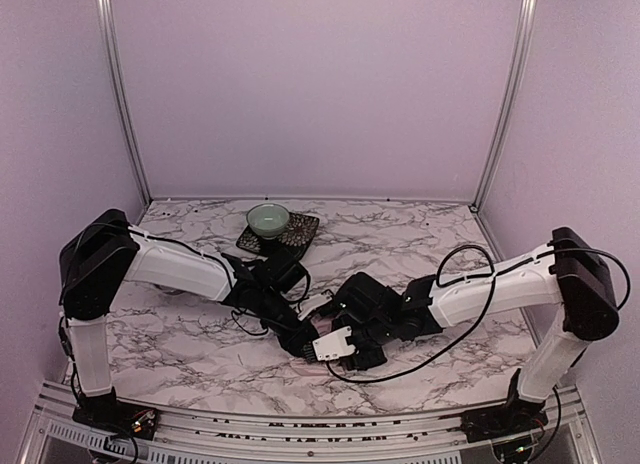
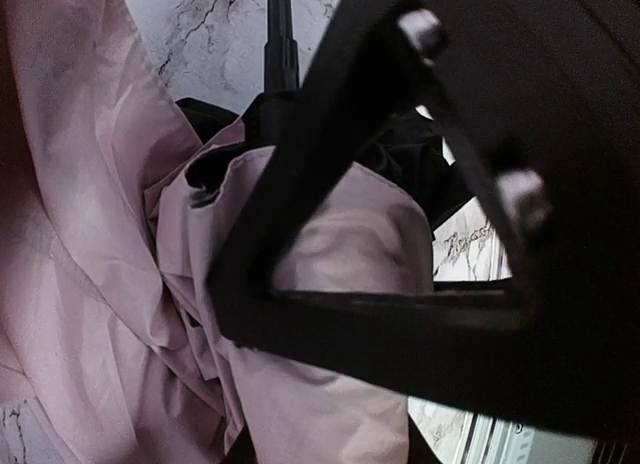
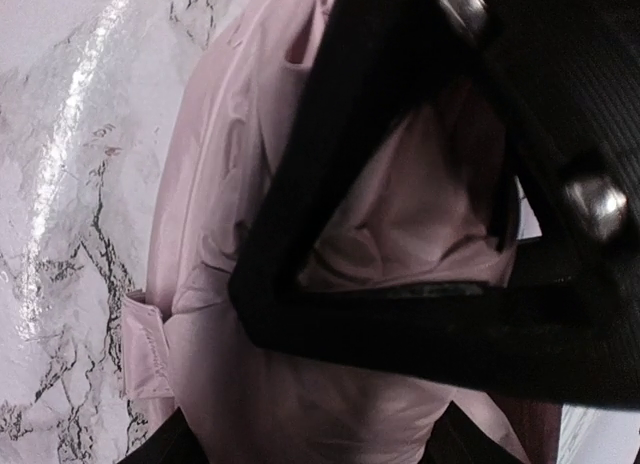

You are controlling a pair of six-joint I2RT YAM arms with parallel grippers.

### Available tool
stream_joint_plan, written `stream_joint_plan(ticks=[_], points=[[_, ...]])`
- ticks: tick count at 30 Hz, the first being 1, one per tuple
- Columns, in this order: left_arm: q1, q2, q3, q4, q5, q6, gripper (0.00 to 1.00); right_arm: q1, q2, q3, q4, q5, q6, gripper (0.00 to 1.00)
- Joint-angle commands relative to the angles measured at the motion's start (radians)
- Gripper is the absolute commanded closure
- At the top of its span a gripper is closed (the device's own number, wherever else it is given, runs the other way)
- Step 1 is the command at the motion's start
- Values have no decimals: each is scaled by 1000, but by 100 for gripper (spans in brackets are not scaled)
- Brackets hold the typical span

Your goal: Put away the umbrella

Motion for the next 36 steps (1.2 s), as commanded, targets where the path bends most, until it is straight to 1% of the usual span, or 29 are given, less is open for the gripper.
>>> stream_joint_plan(ticks=[1, 2, 3, 4, 5, 7, 9, 10, 12, 15, 17, 20, 22, 23, 26, 27, 29, 31, 33, 34, 36], points=[[-16, 30, -1, -119, 109, 6, 100, -21, 66, 24, -96, -59, 24, 41], [-14, 22, -1, -119, 120, 6, 100, -21, 73, 18, -101, -65, 29, 41], [-11, 15, 0, -119, 129, 5, 100, -20, 79, 15, -109, -76, 32, 45], [-8, 7, 0, -119, 135, 3, 100, -21, 84, 15, -117, -88, 37, 51], [-4, -1, 2, -119, 132, -4, 97, -21, 88, 18, -124, -101, 44, 58], [12, -16, 9, -118, 97, -25, 70, -21, 96, 24, -132, -125, 59, 68], [45, -51, 6, -91, 30, -65, 50, -20, 104, 28, -142, -156, 79, 74], [68, -83, -9, -54, -20, -102, 44, -21, 109, 31, -149, -174, 87, 76], [119, -168, -58, 42, -101, -154, 37, -22, 129, 38, -161, -202, 126, 78], [159, -329, -146, 157, -248, -143, 31, -21, 160, 61, -201, -252, 174, 80], [159, -467, -231, 225, -329, -106, 30, -22, 188, 88, -250, -285, 205, 80], [158, -672, -388, 381, -431, -43, 30, -31, 231, 134, -312, -349, 250, 81], [152, -808, -492, 451, -487, 35, 32, -39, 255, 163, -347, -393, 281, 81], [146, -877, -541, 469, -504, 84, 36, -44, 266, 182, -362, -421, 296, 81], [85, -1049, -657, 472, -493, 278, 49, -61, 299, 234, -405, -508, 351, 82], [52, -1098, -696, 462, -470, 379, 51, -68, 310, 245, -419, -533, 367, 82], [-20, -1180, -762, 435, -405, 504, 51, -83, 331, 263, -441, -589, 389, 83], [-75, -1203, -796, 429, -376, 540, 53, -101, 358, 277, -458, -648, 413, 82], [-123, -1177, -788, 403, -371, 572, 54, -118, 384, 284, -468, -701, 436, 83], [-151, -1151, -772, 368, -373, 606, 52, -125, 396, 284, -471, -726, 442, 83], [-202, -1064, -726, 318, -393, 668, 45, -136, 417, 277, -465, -772, 448, 84]])
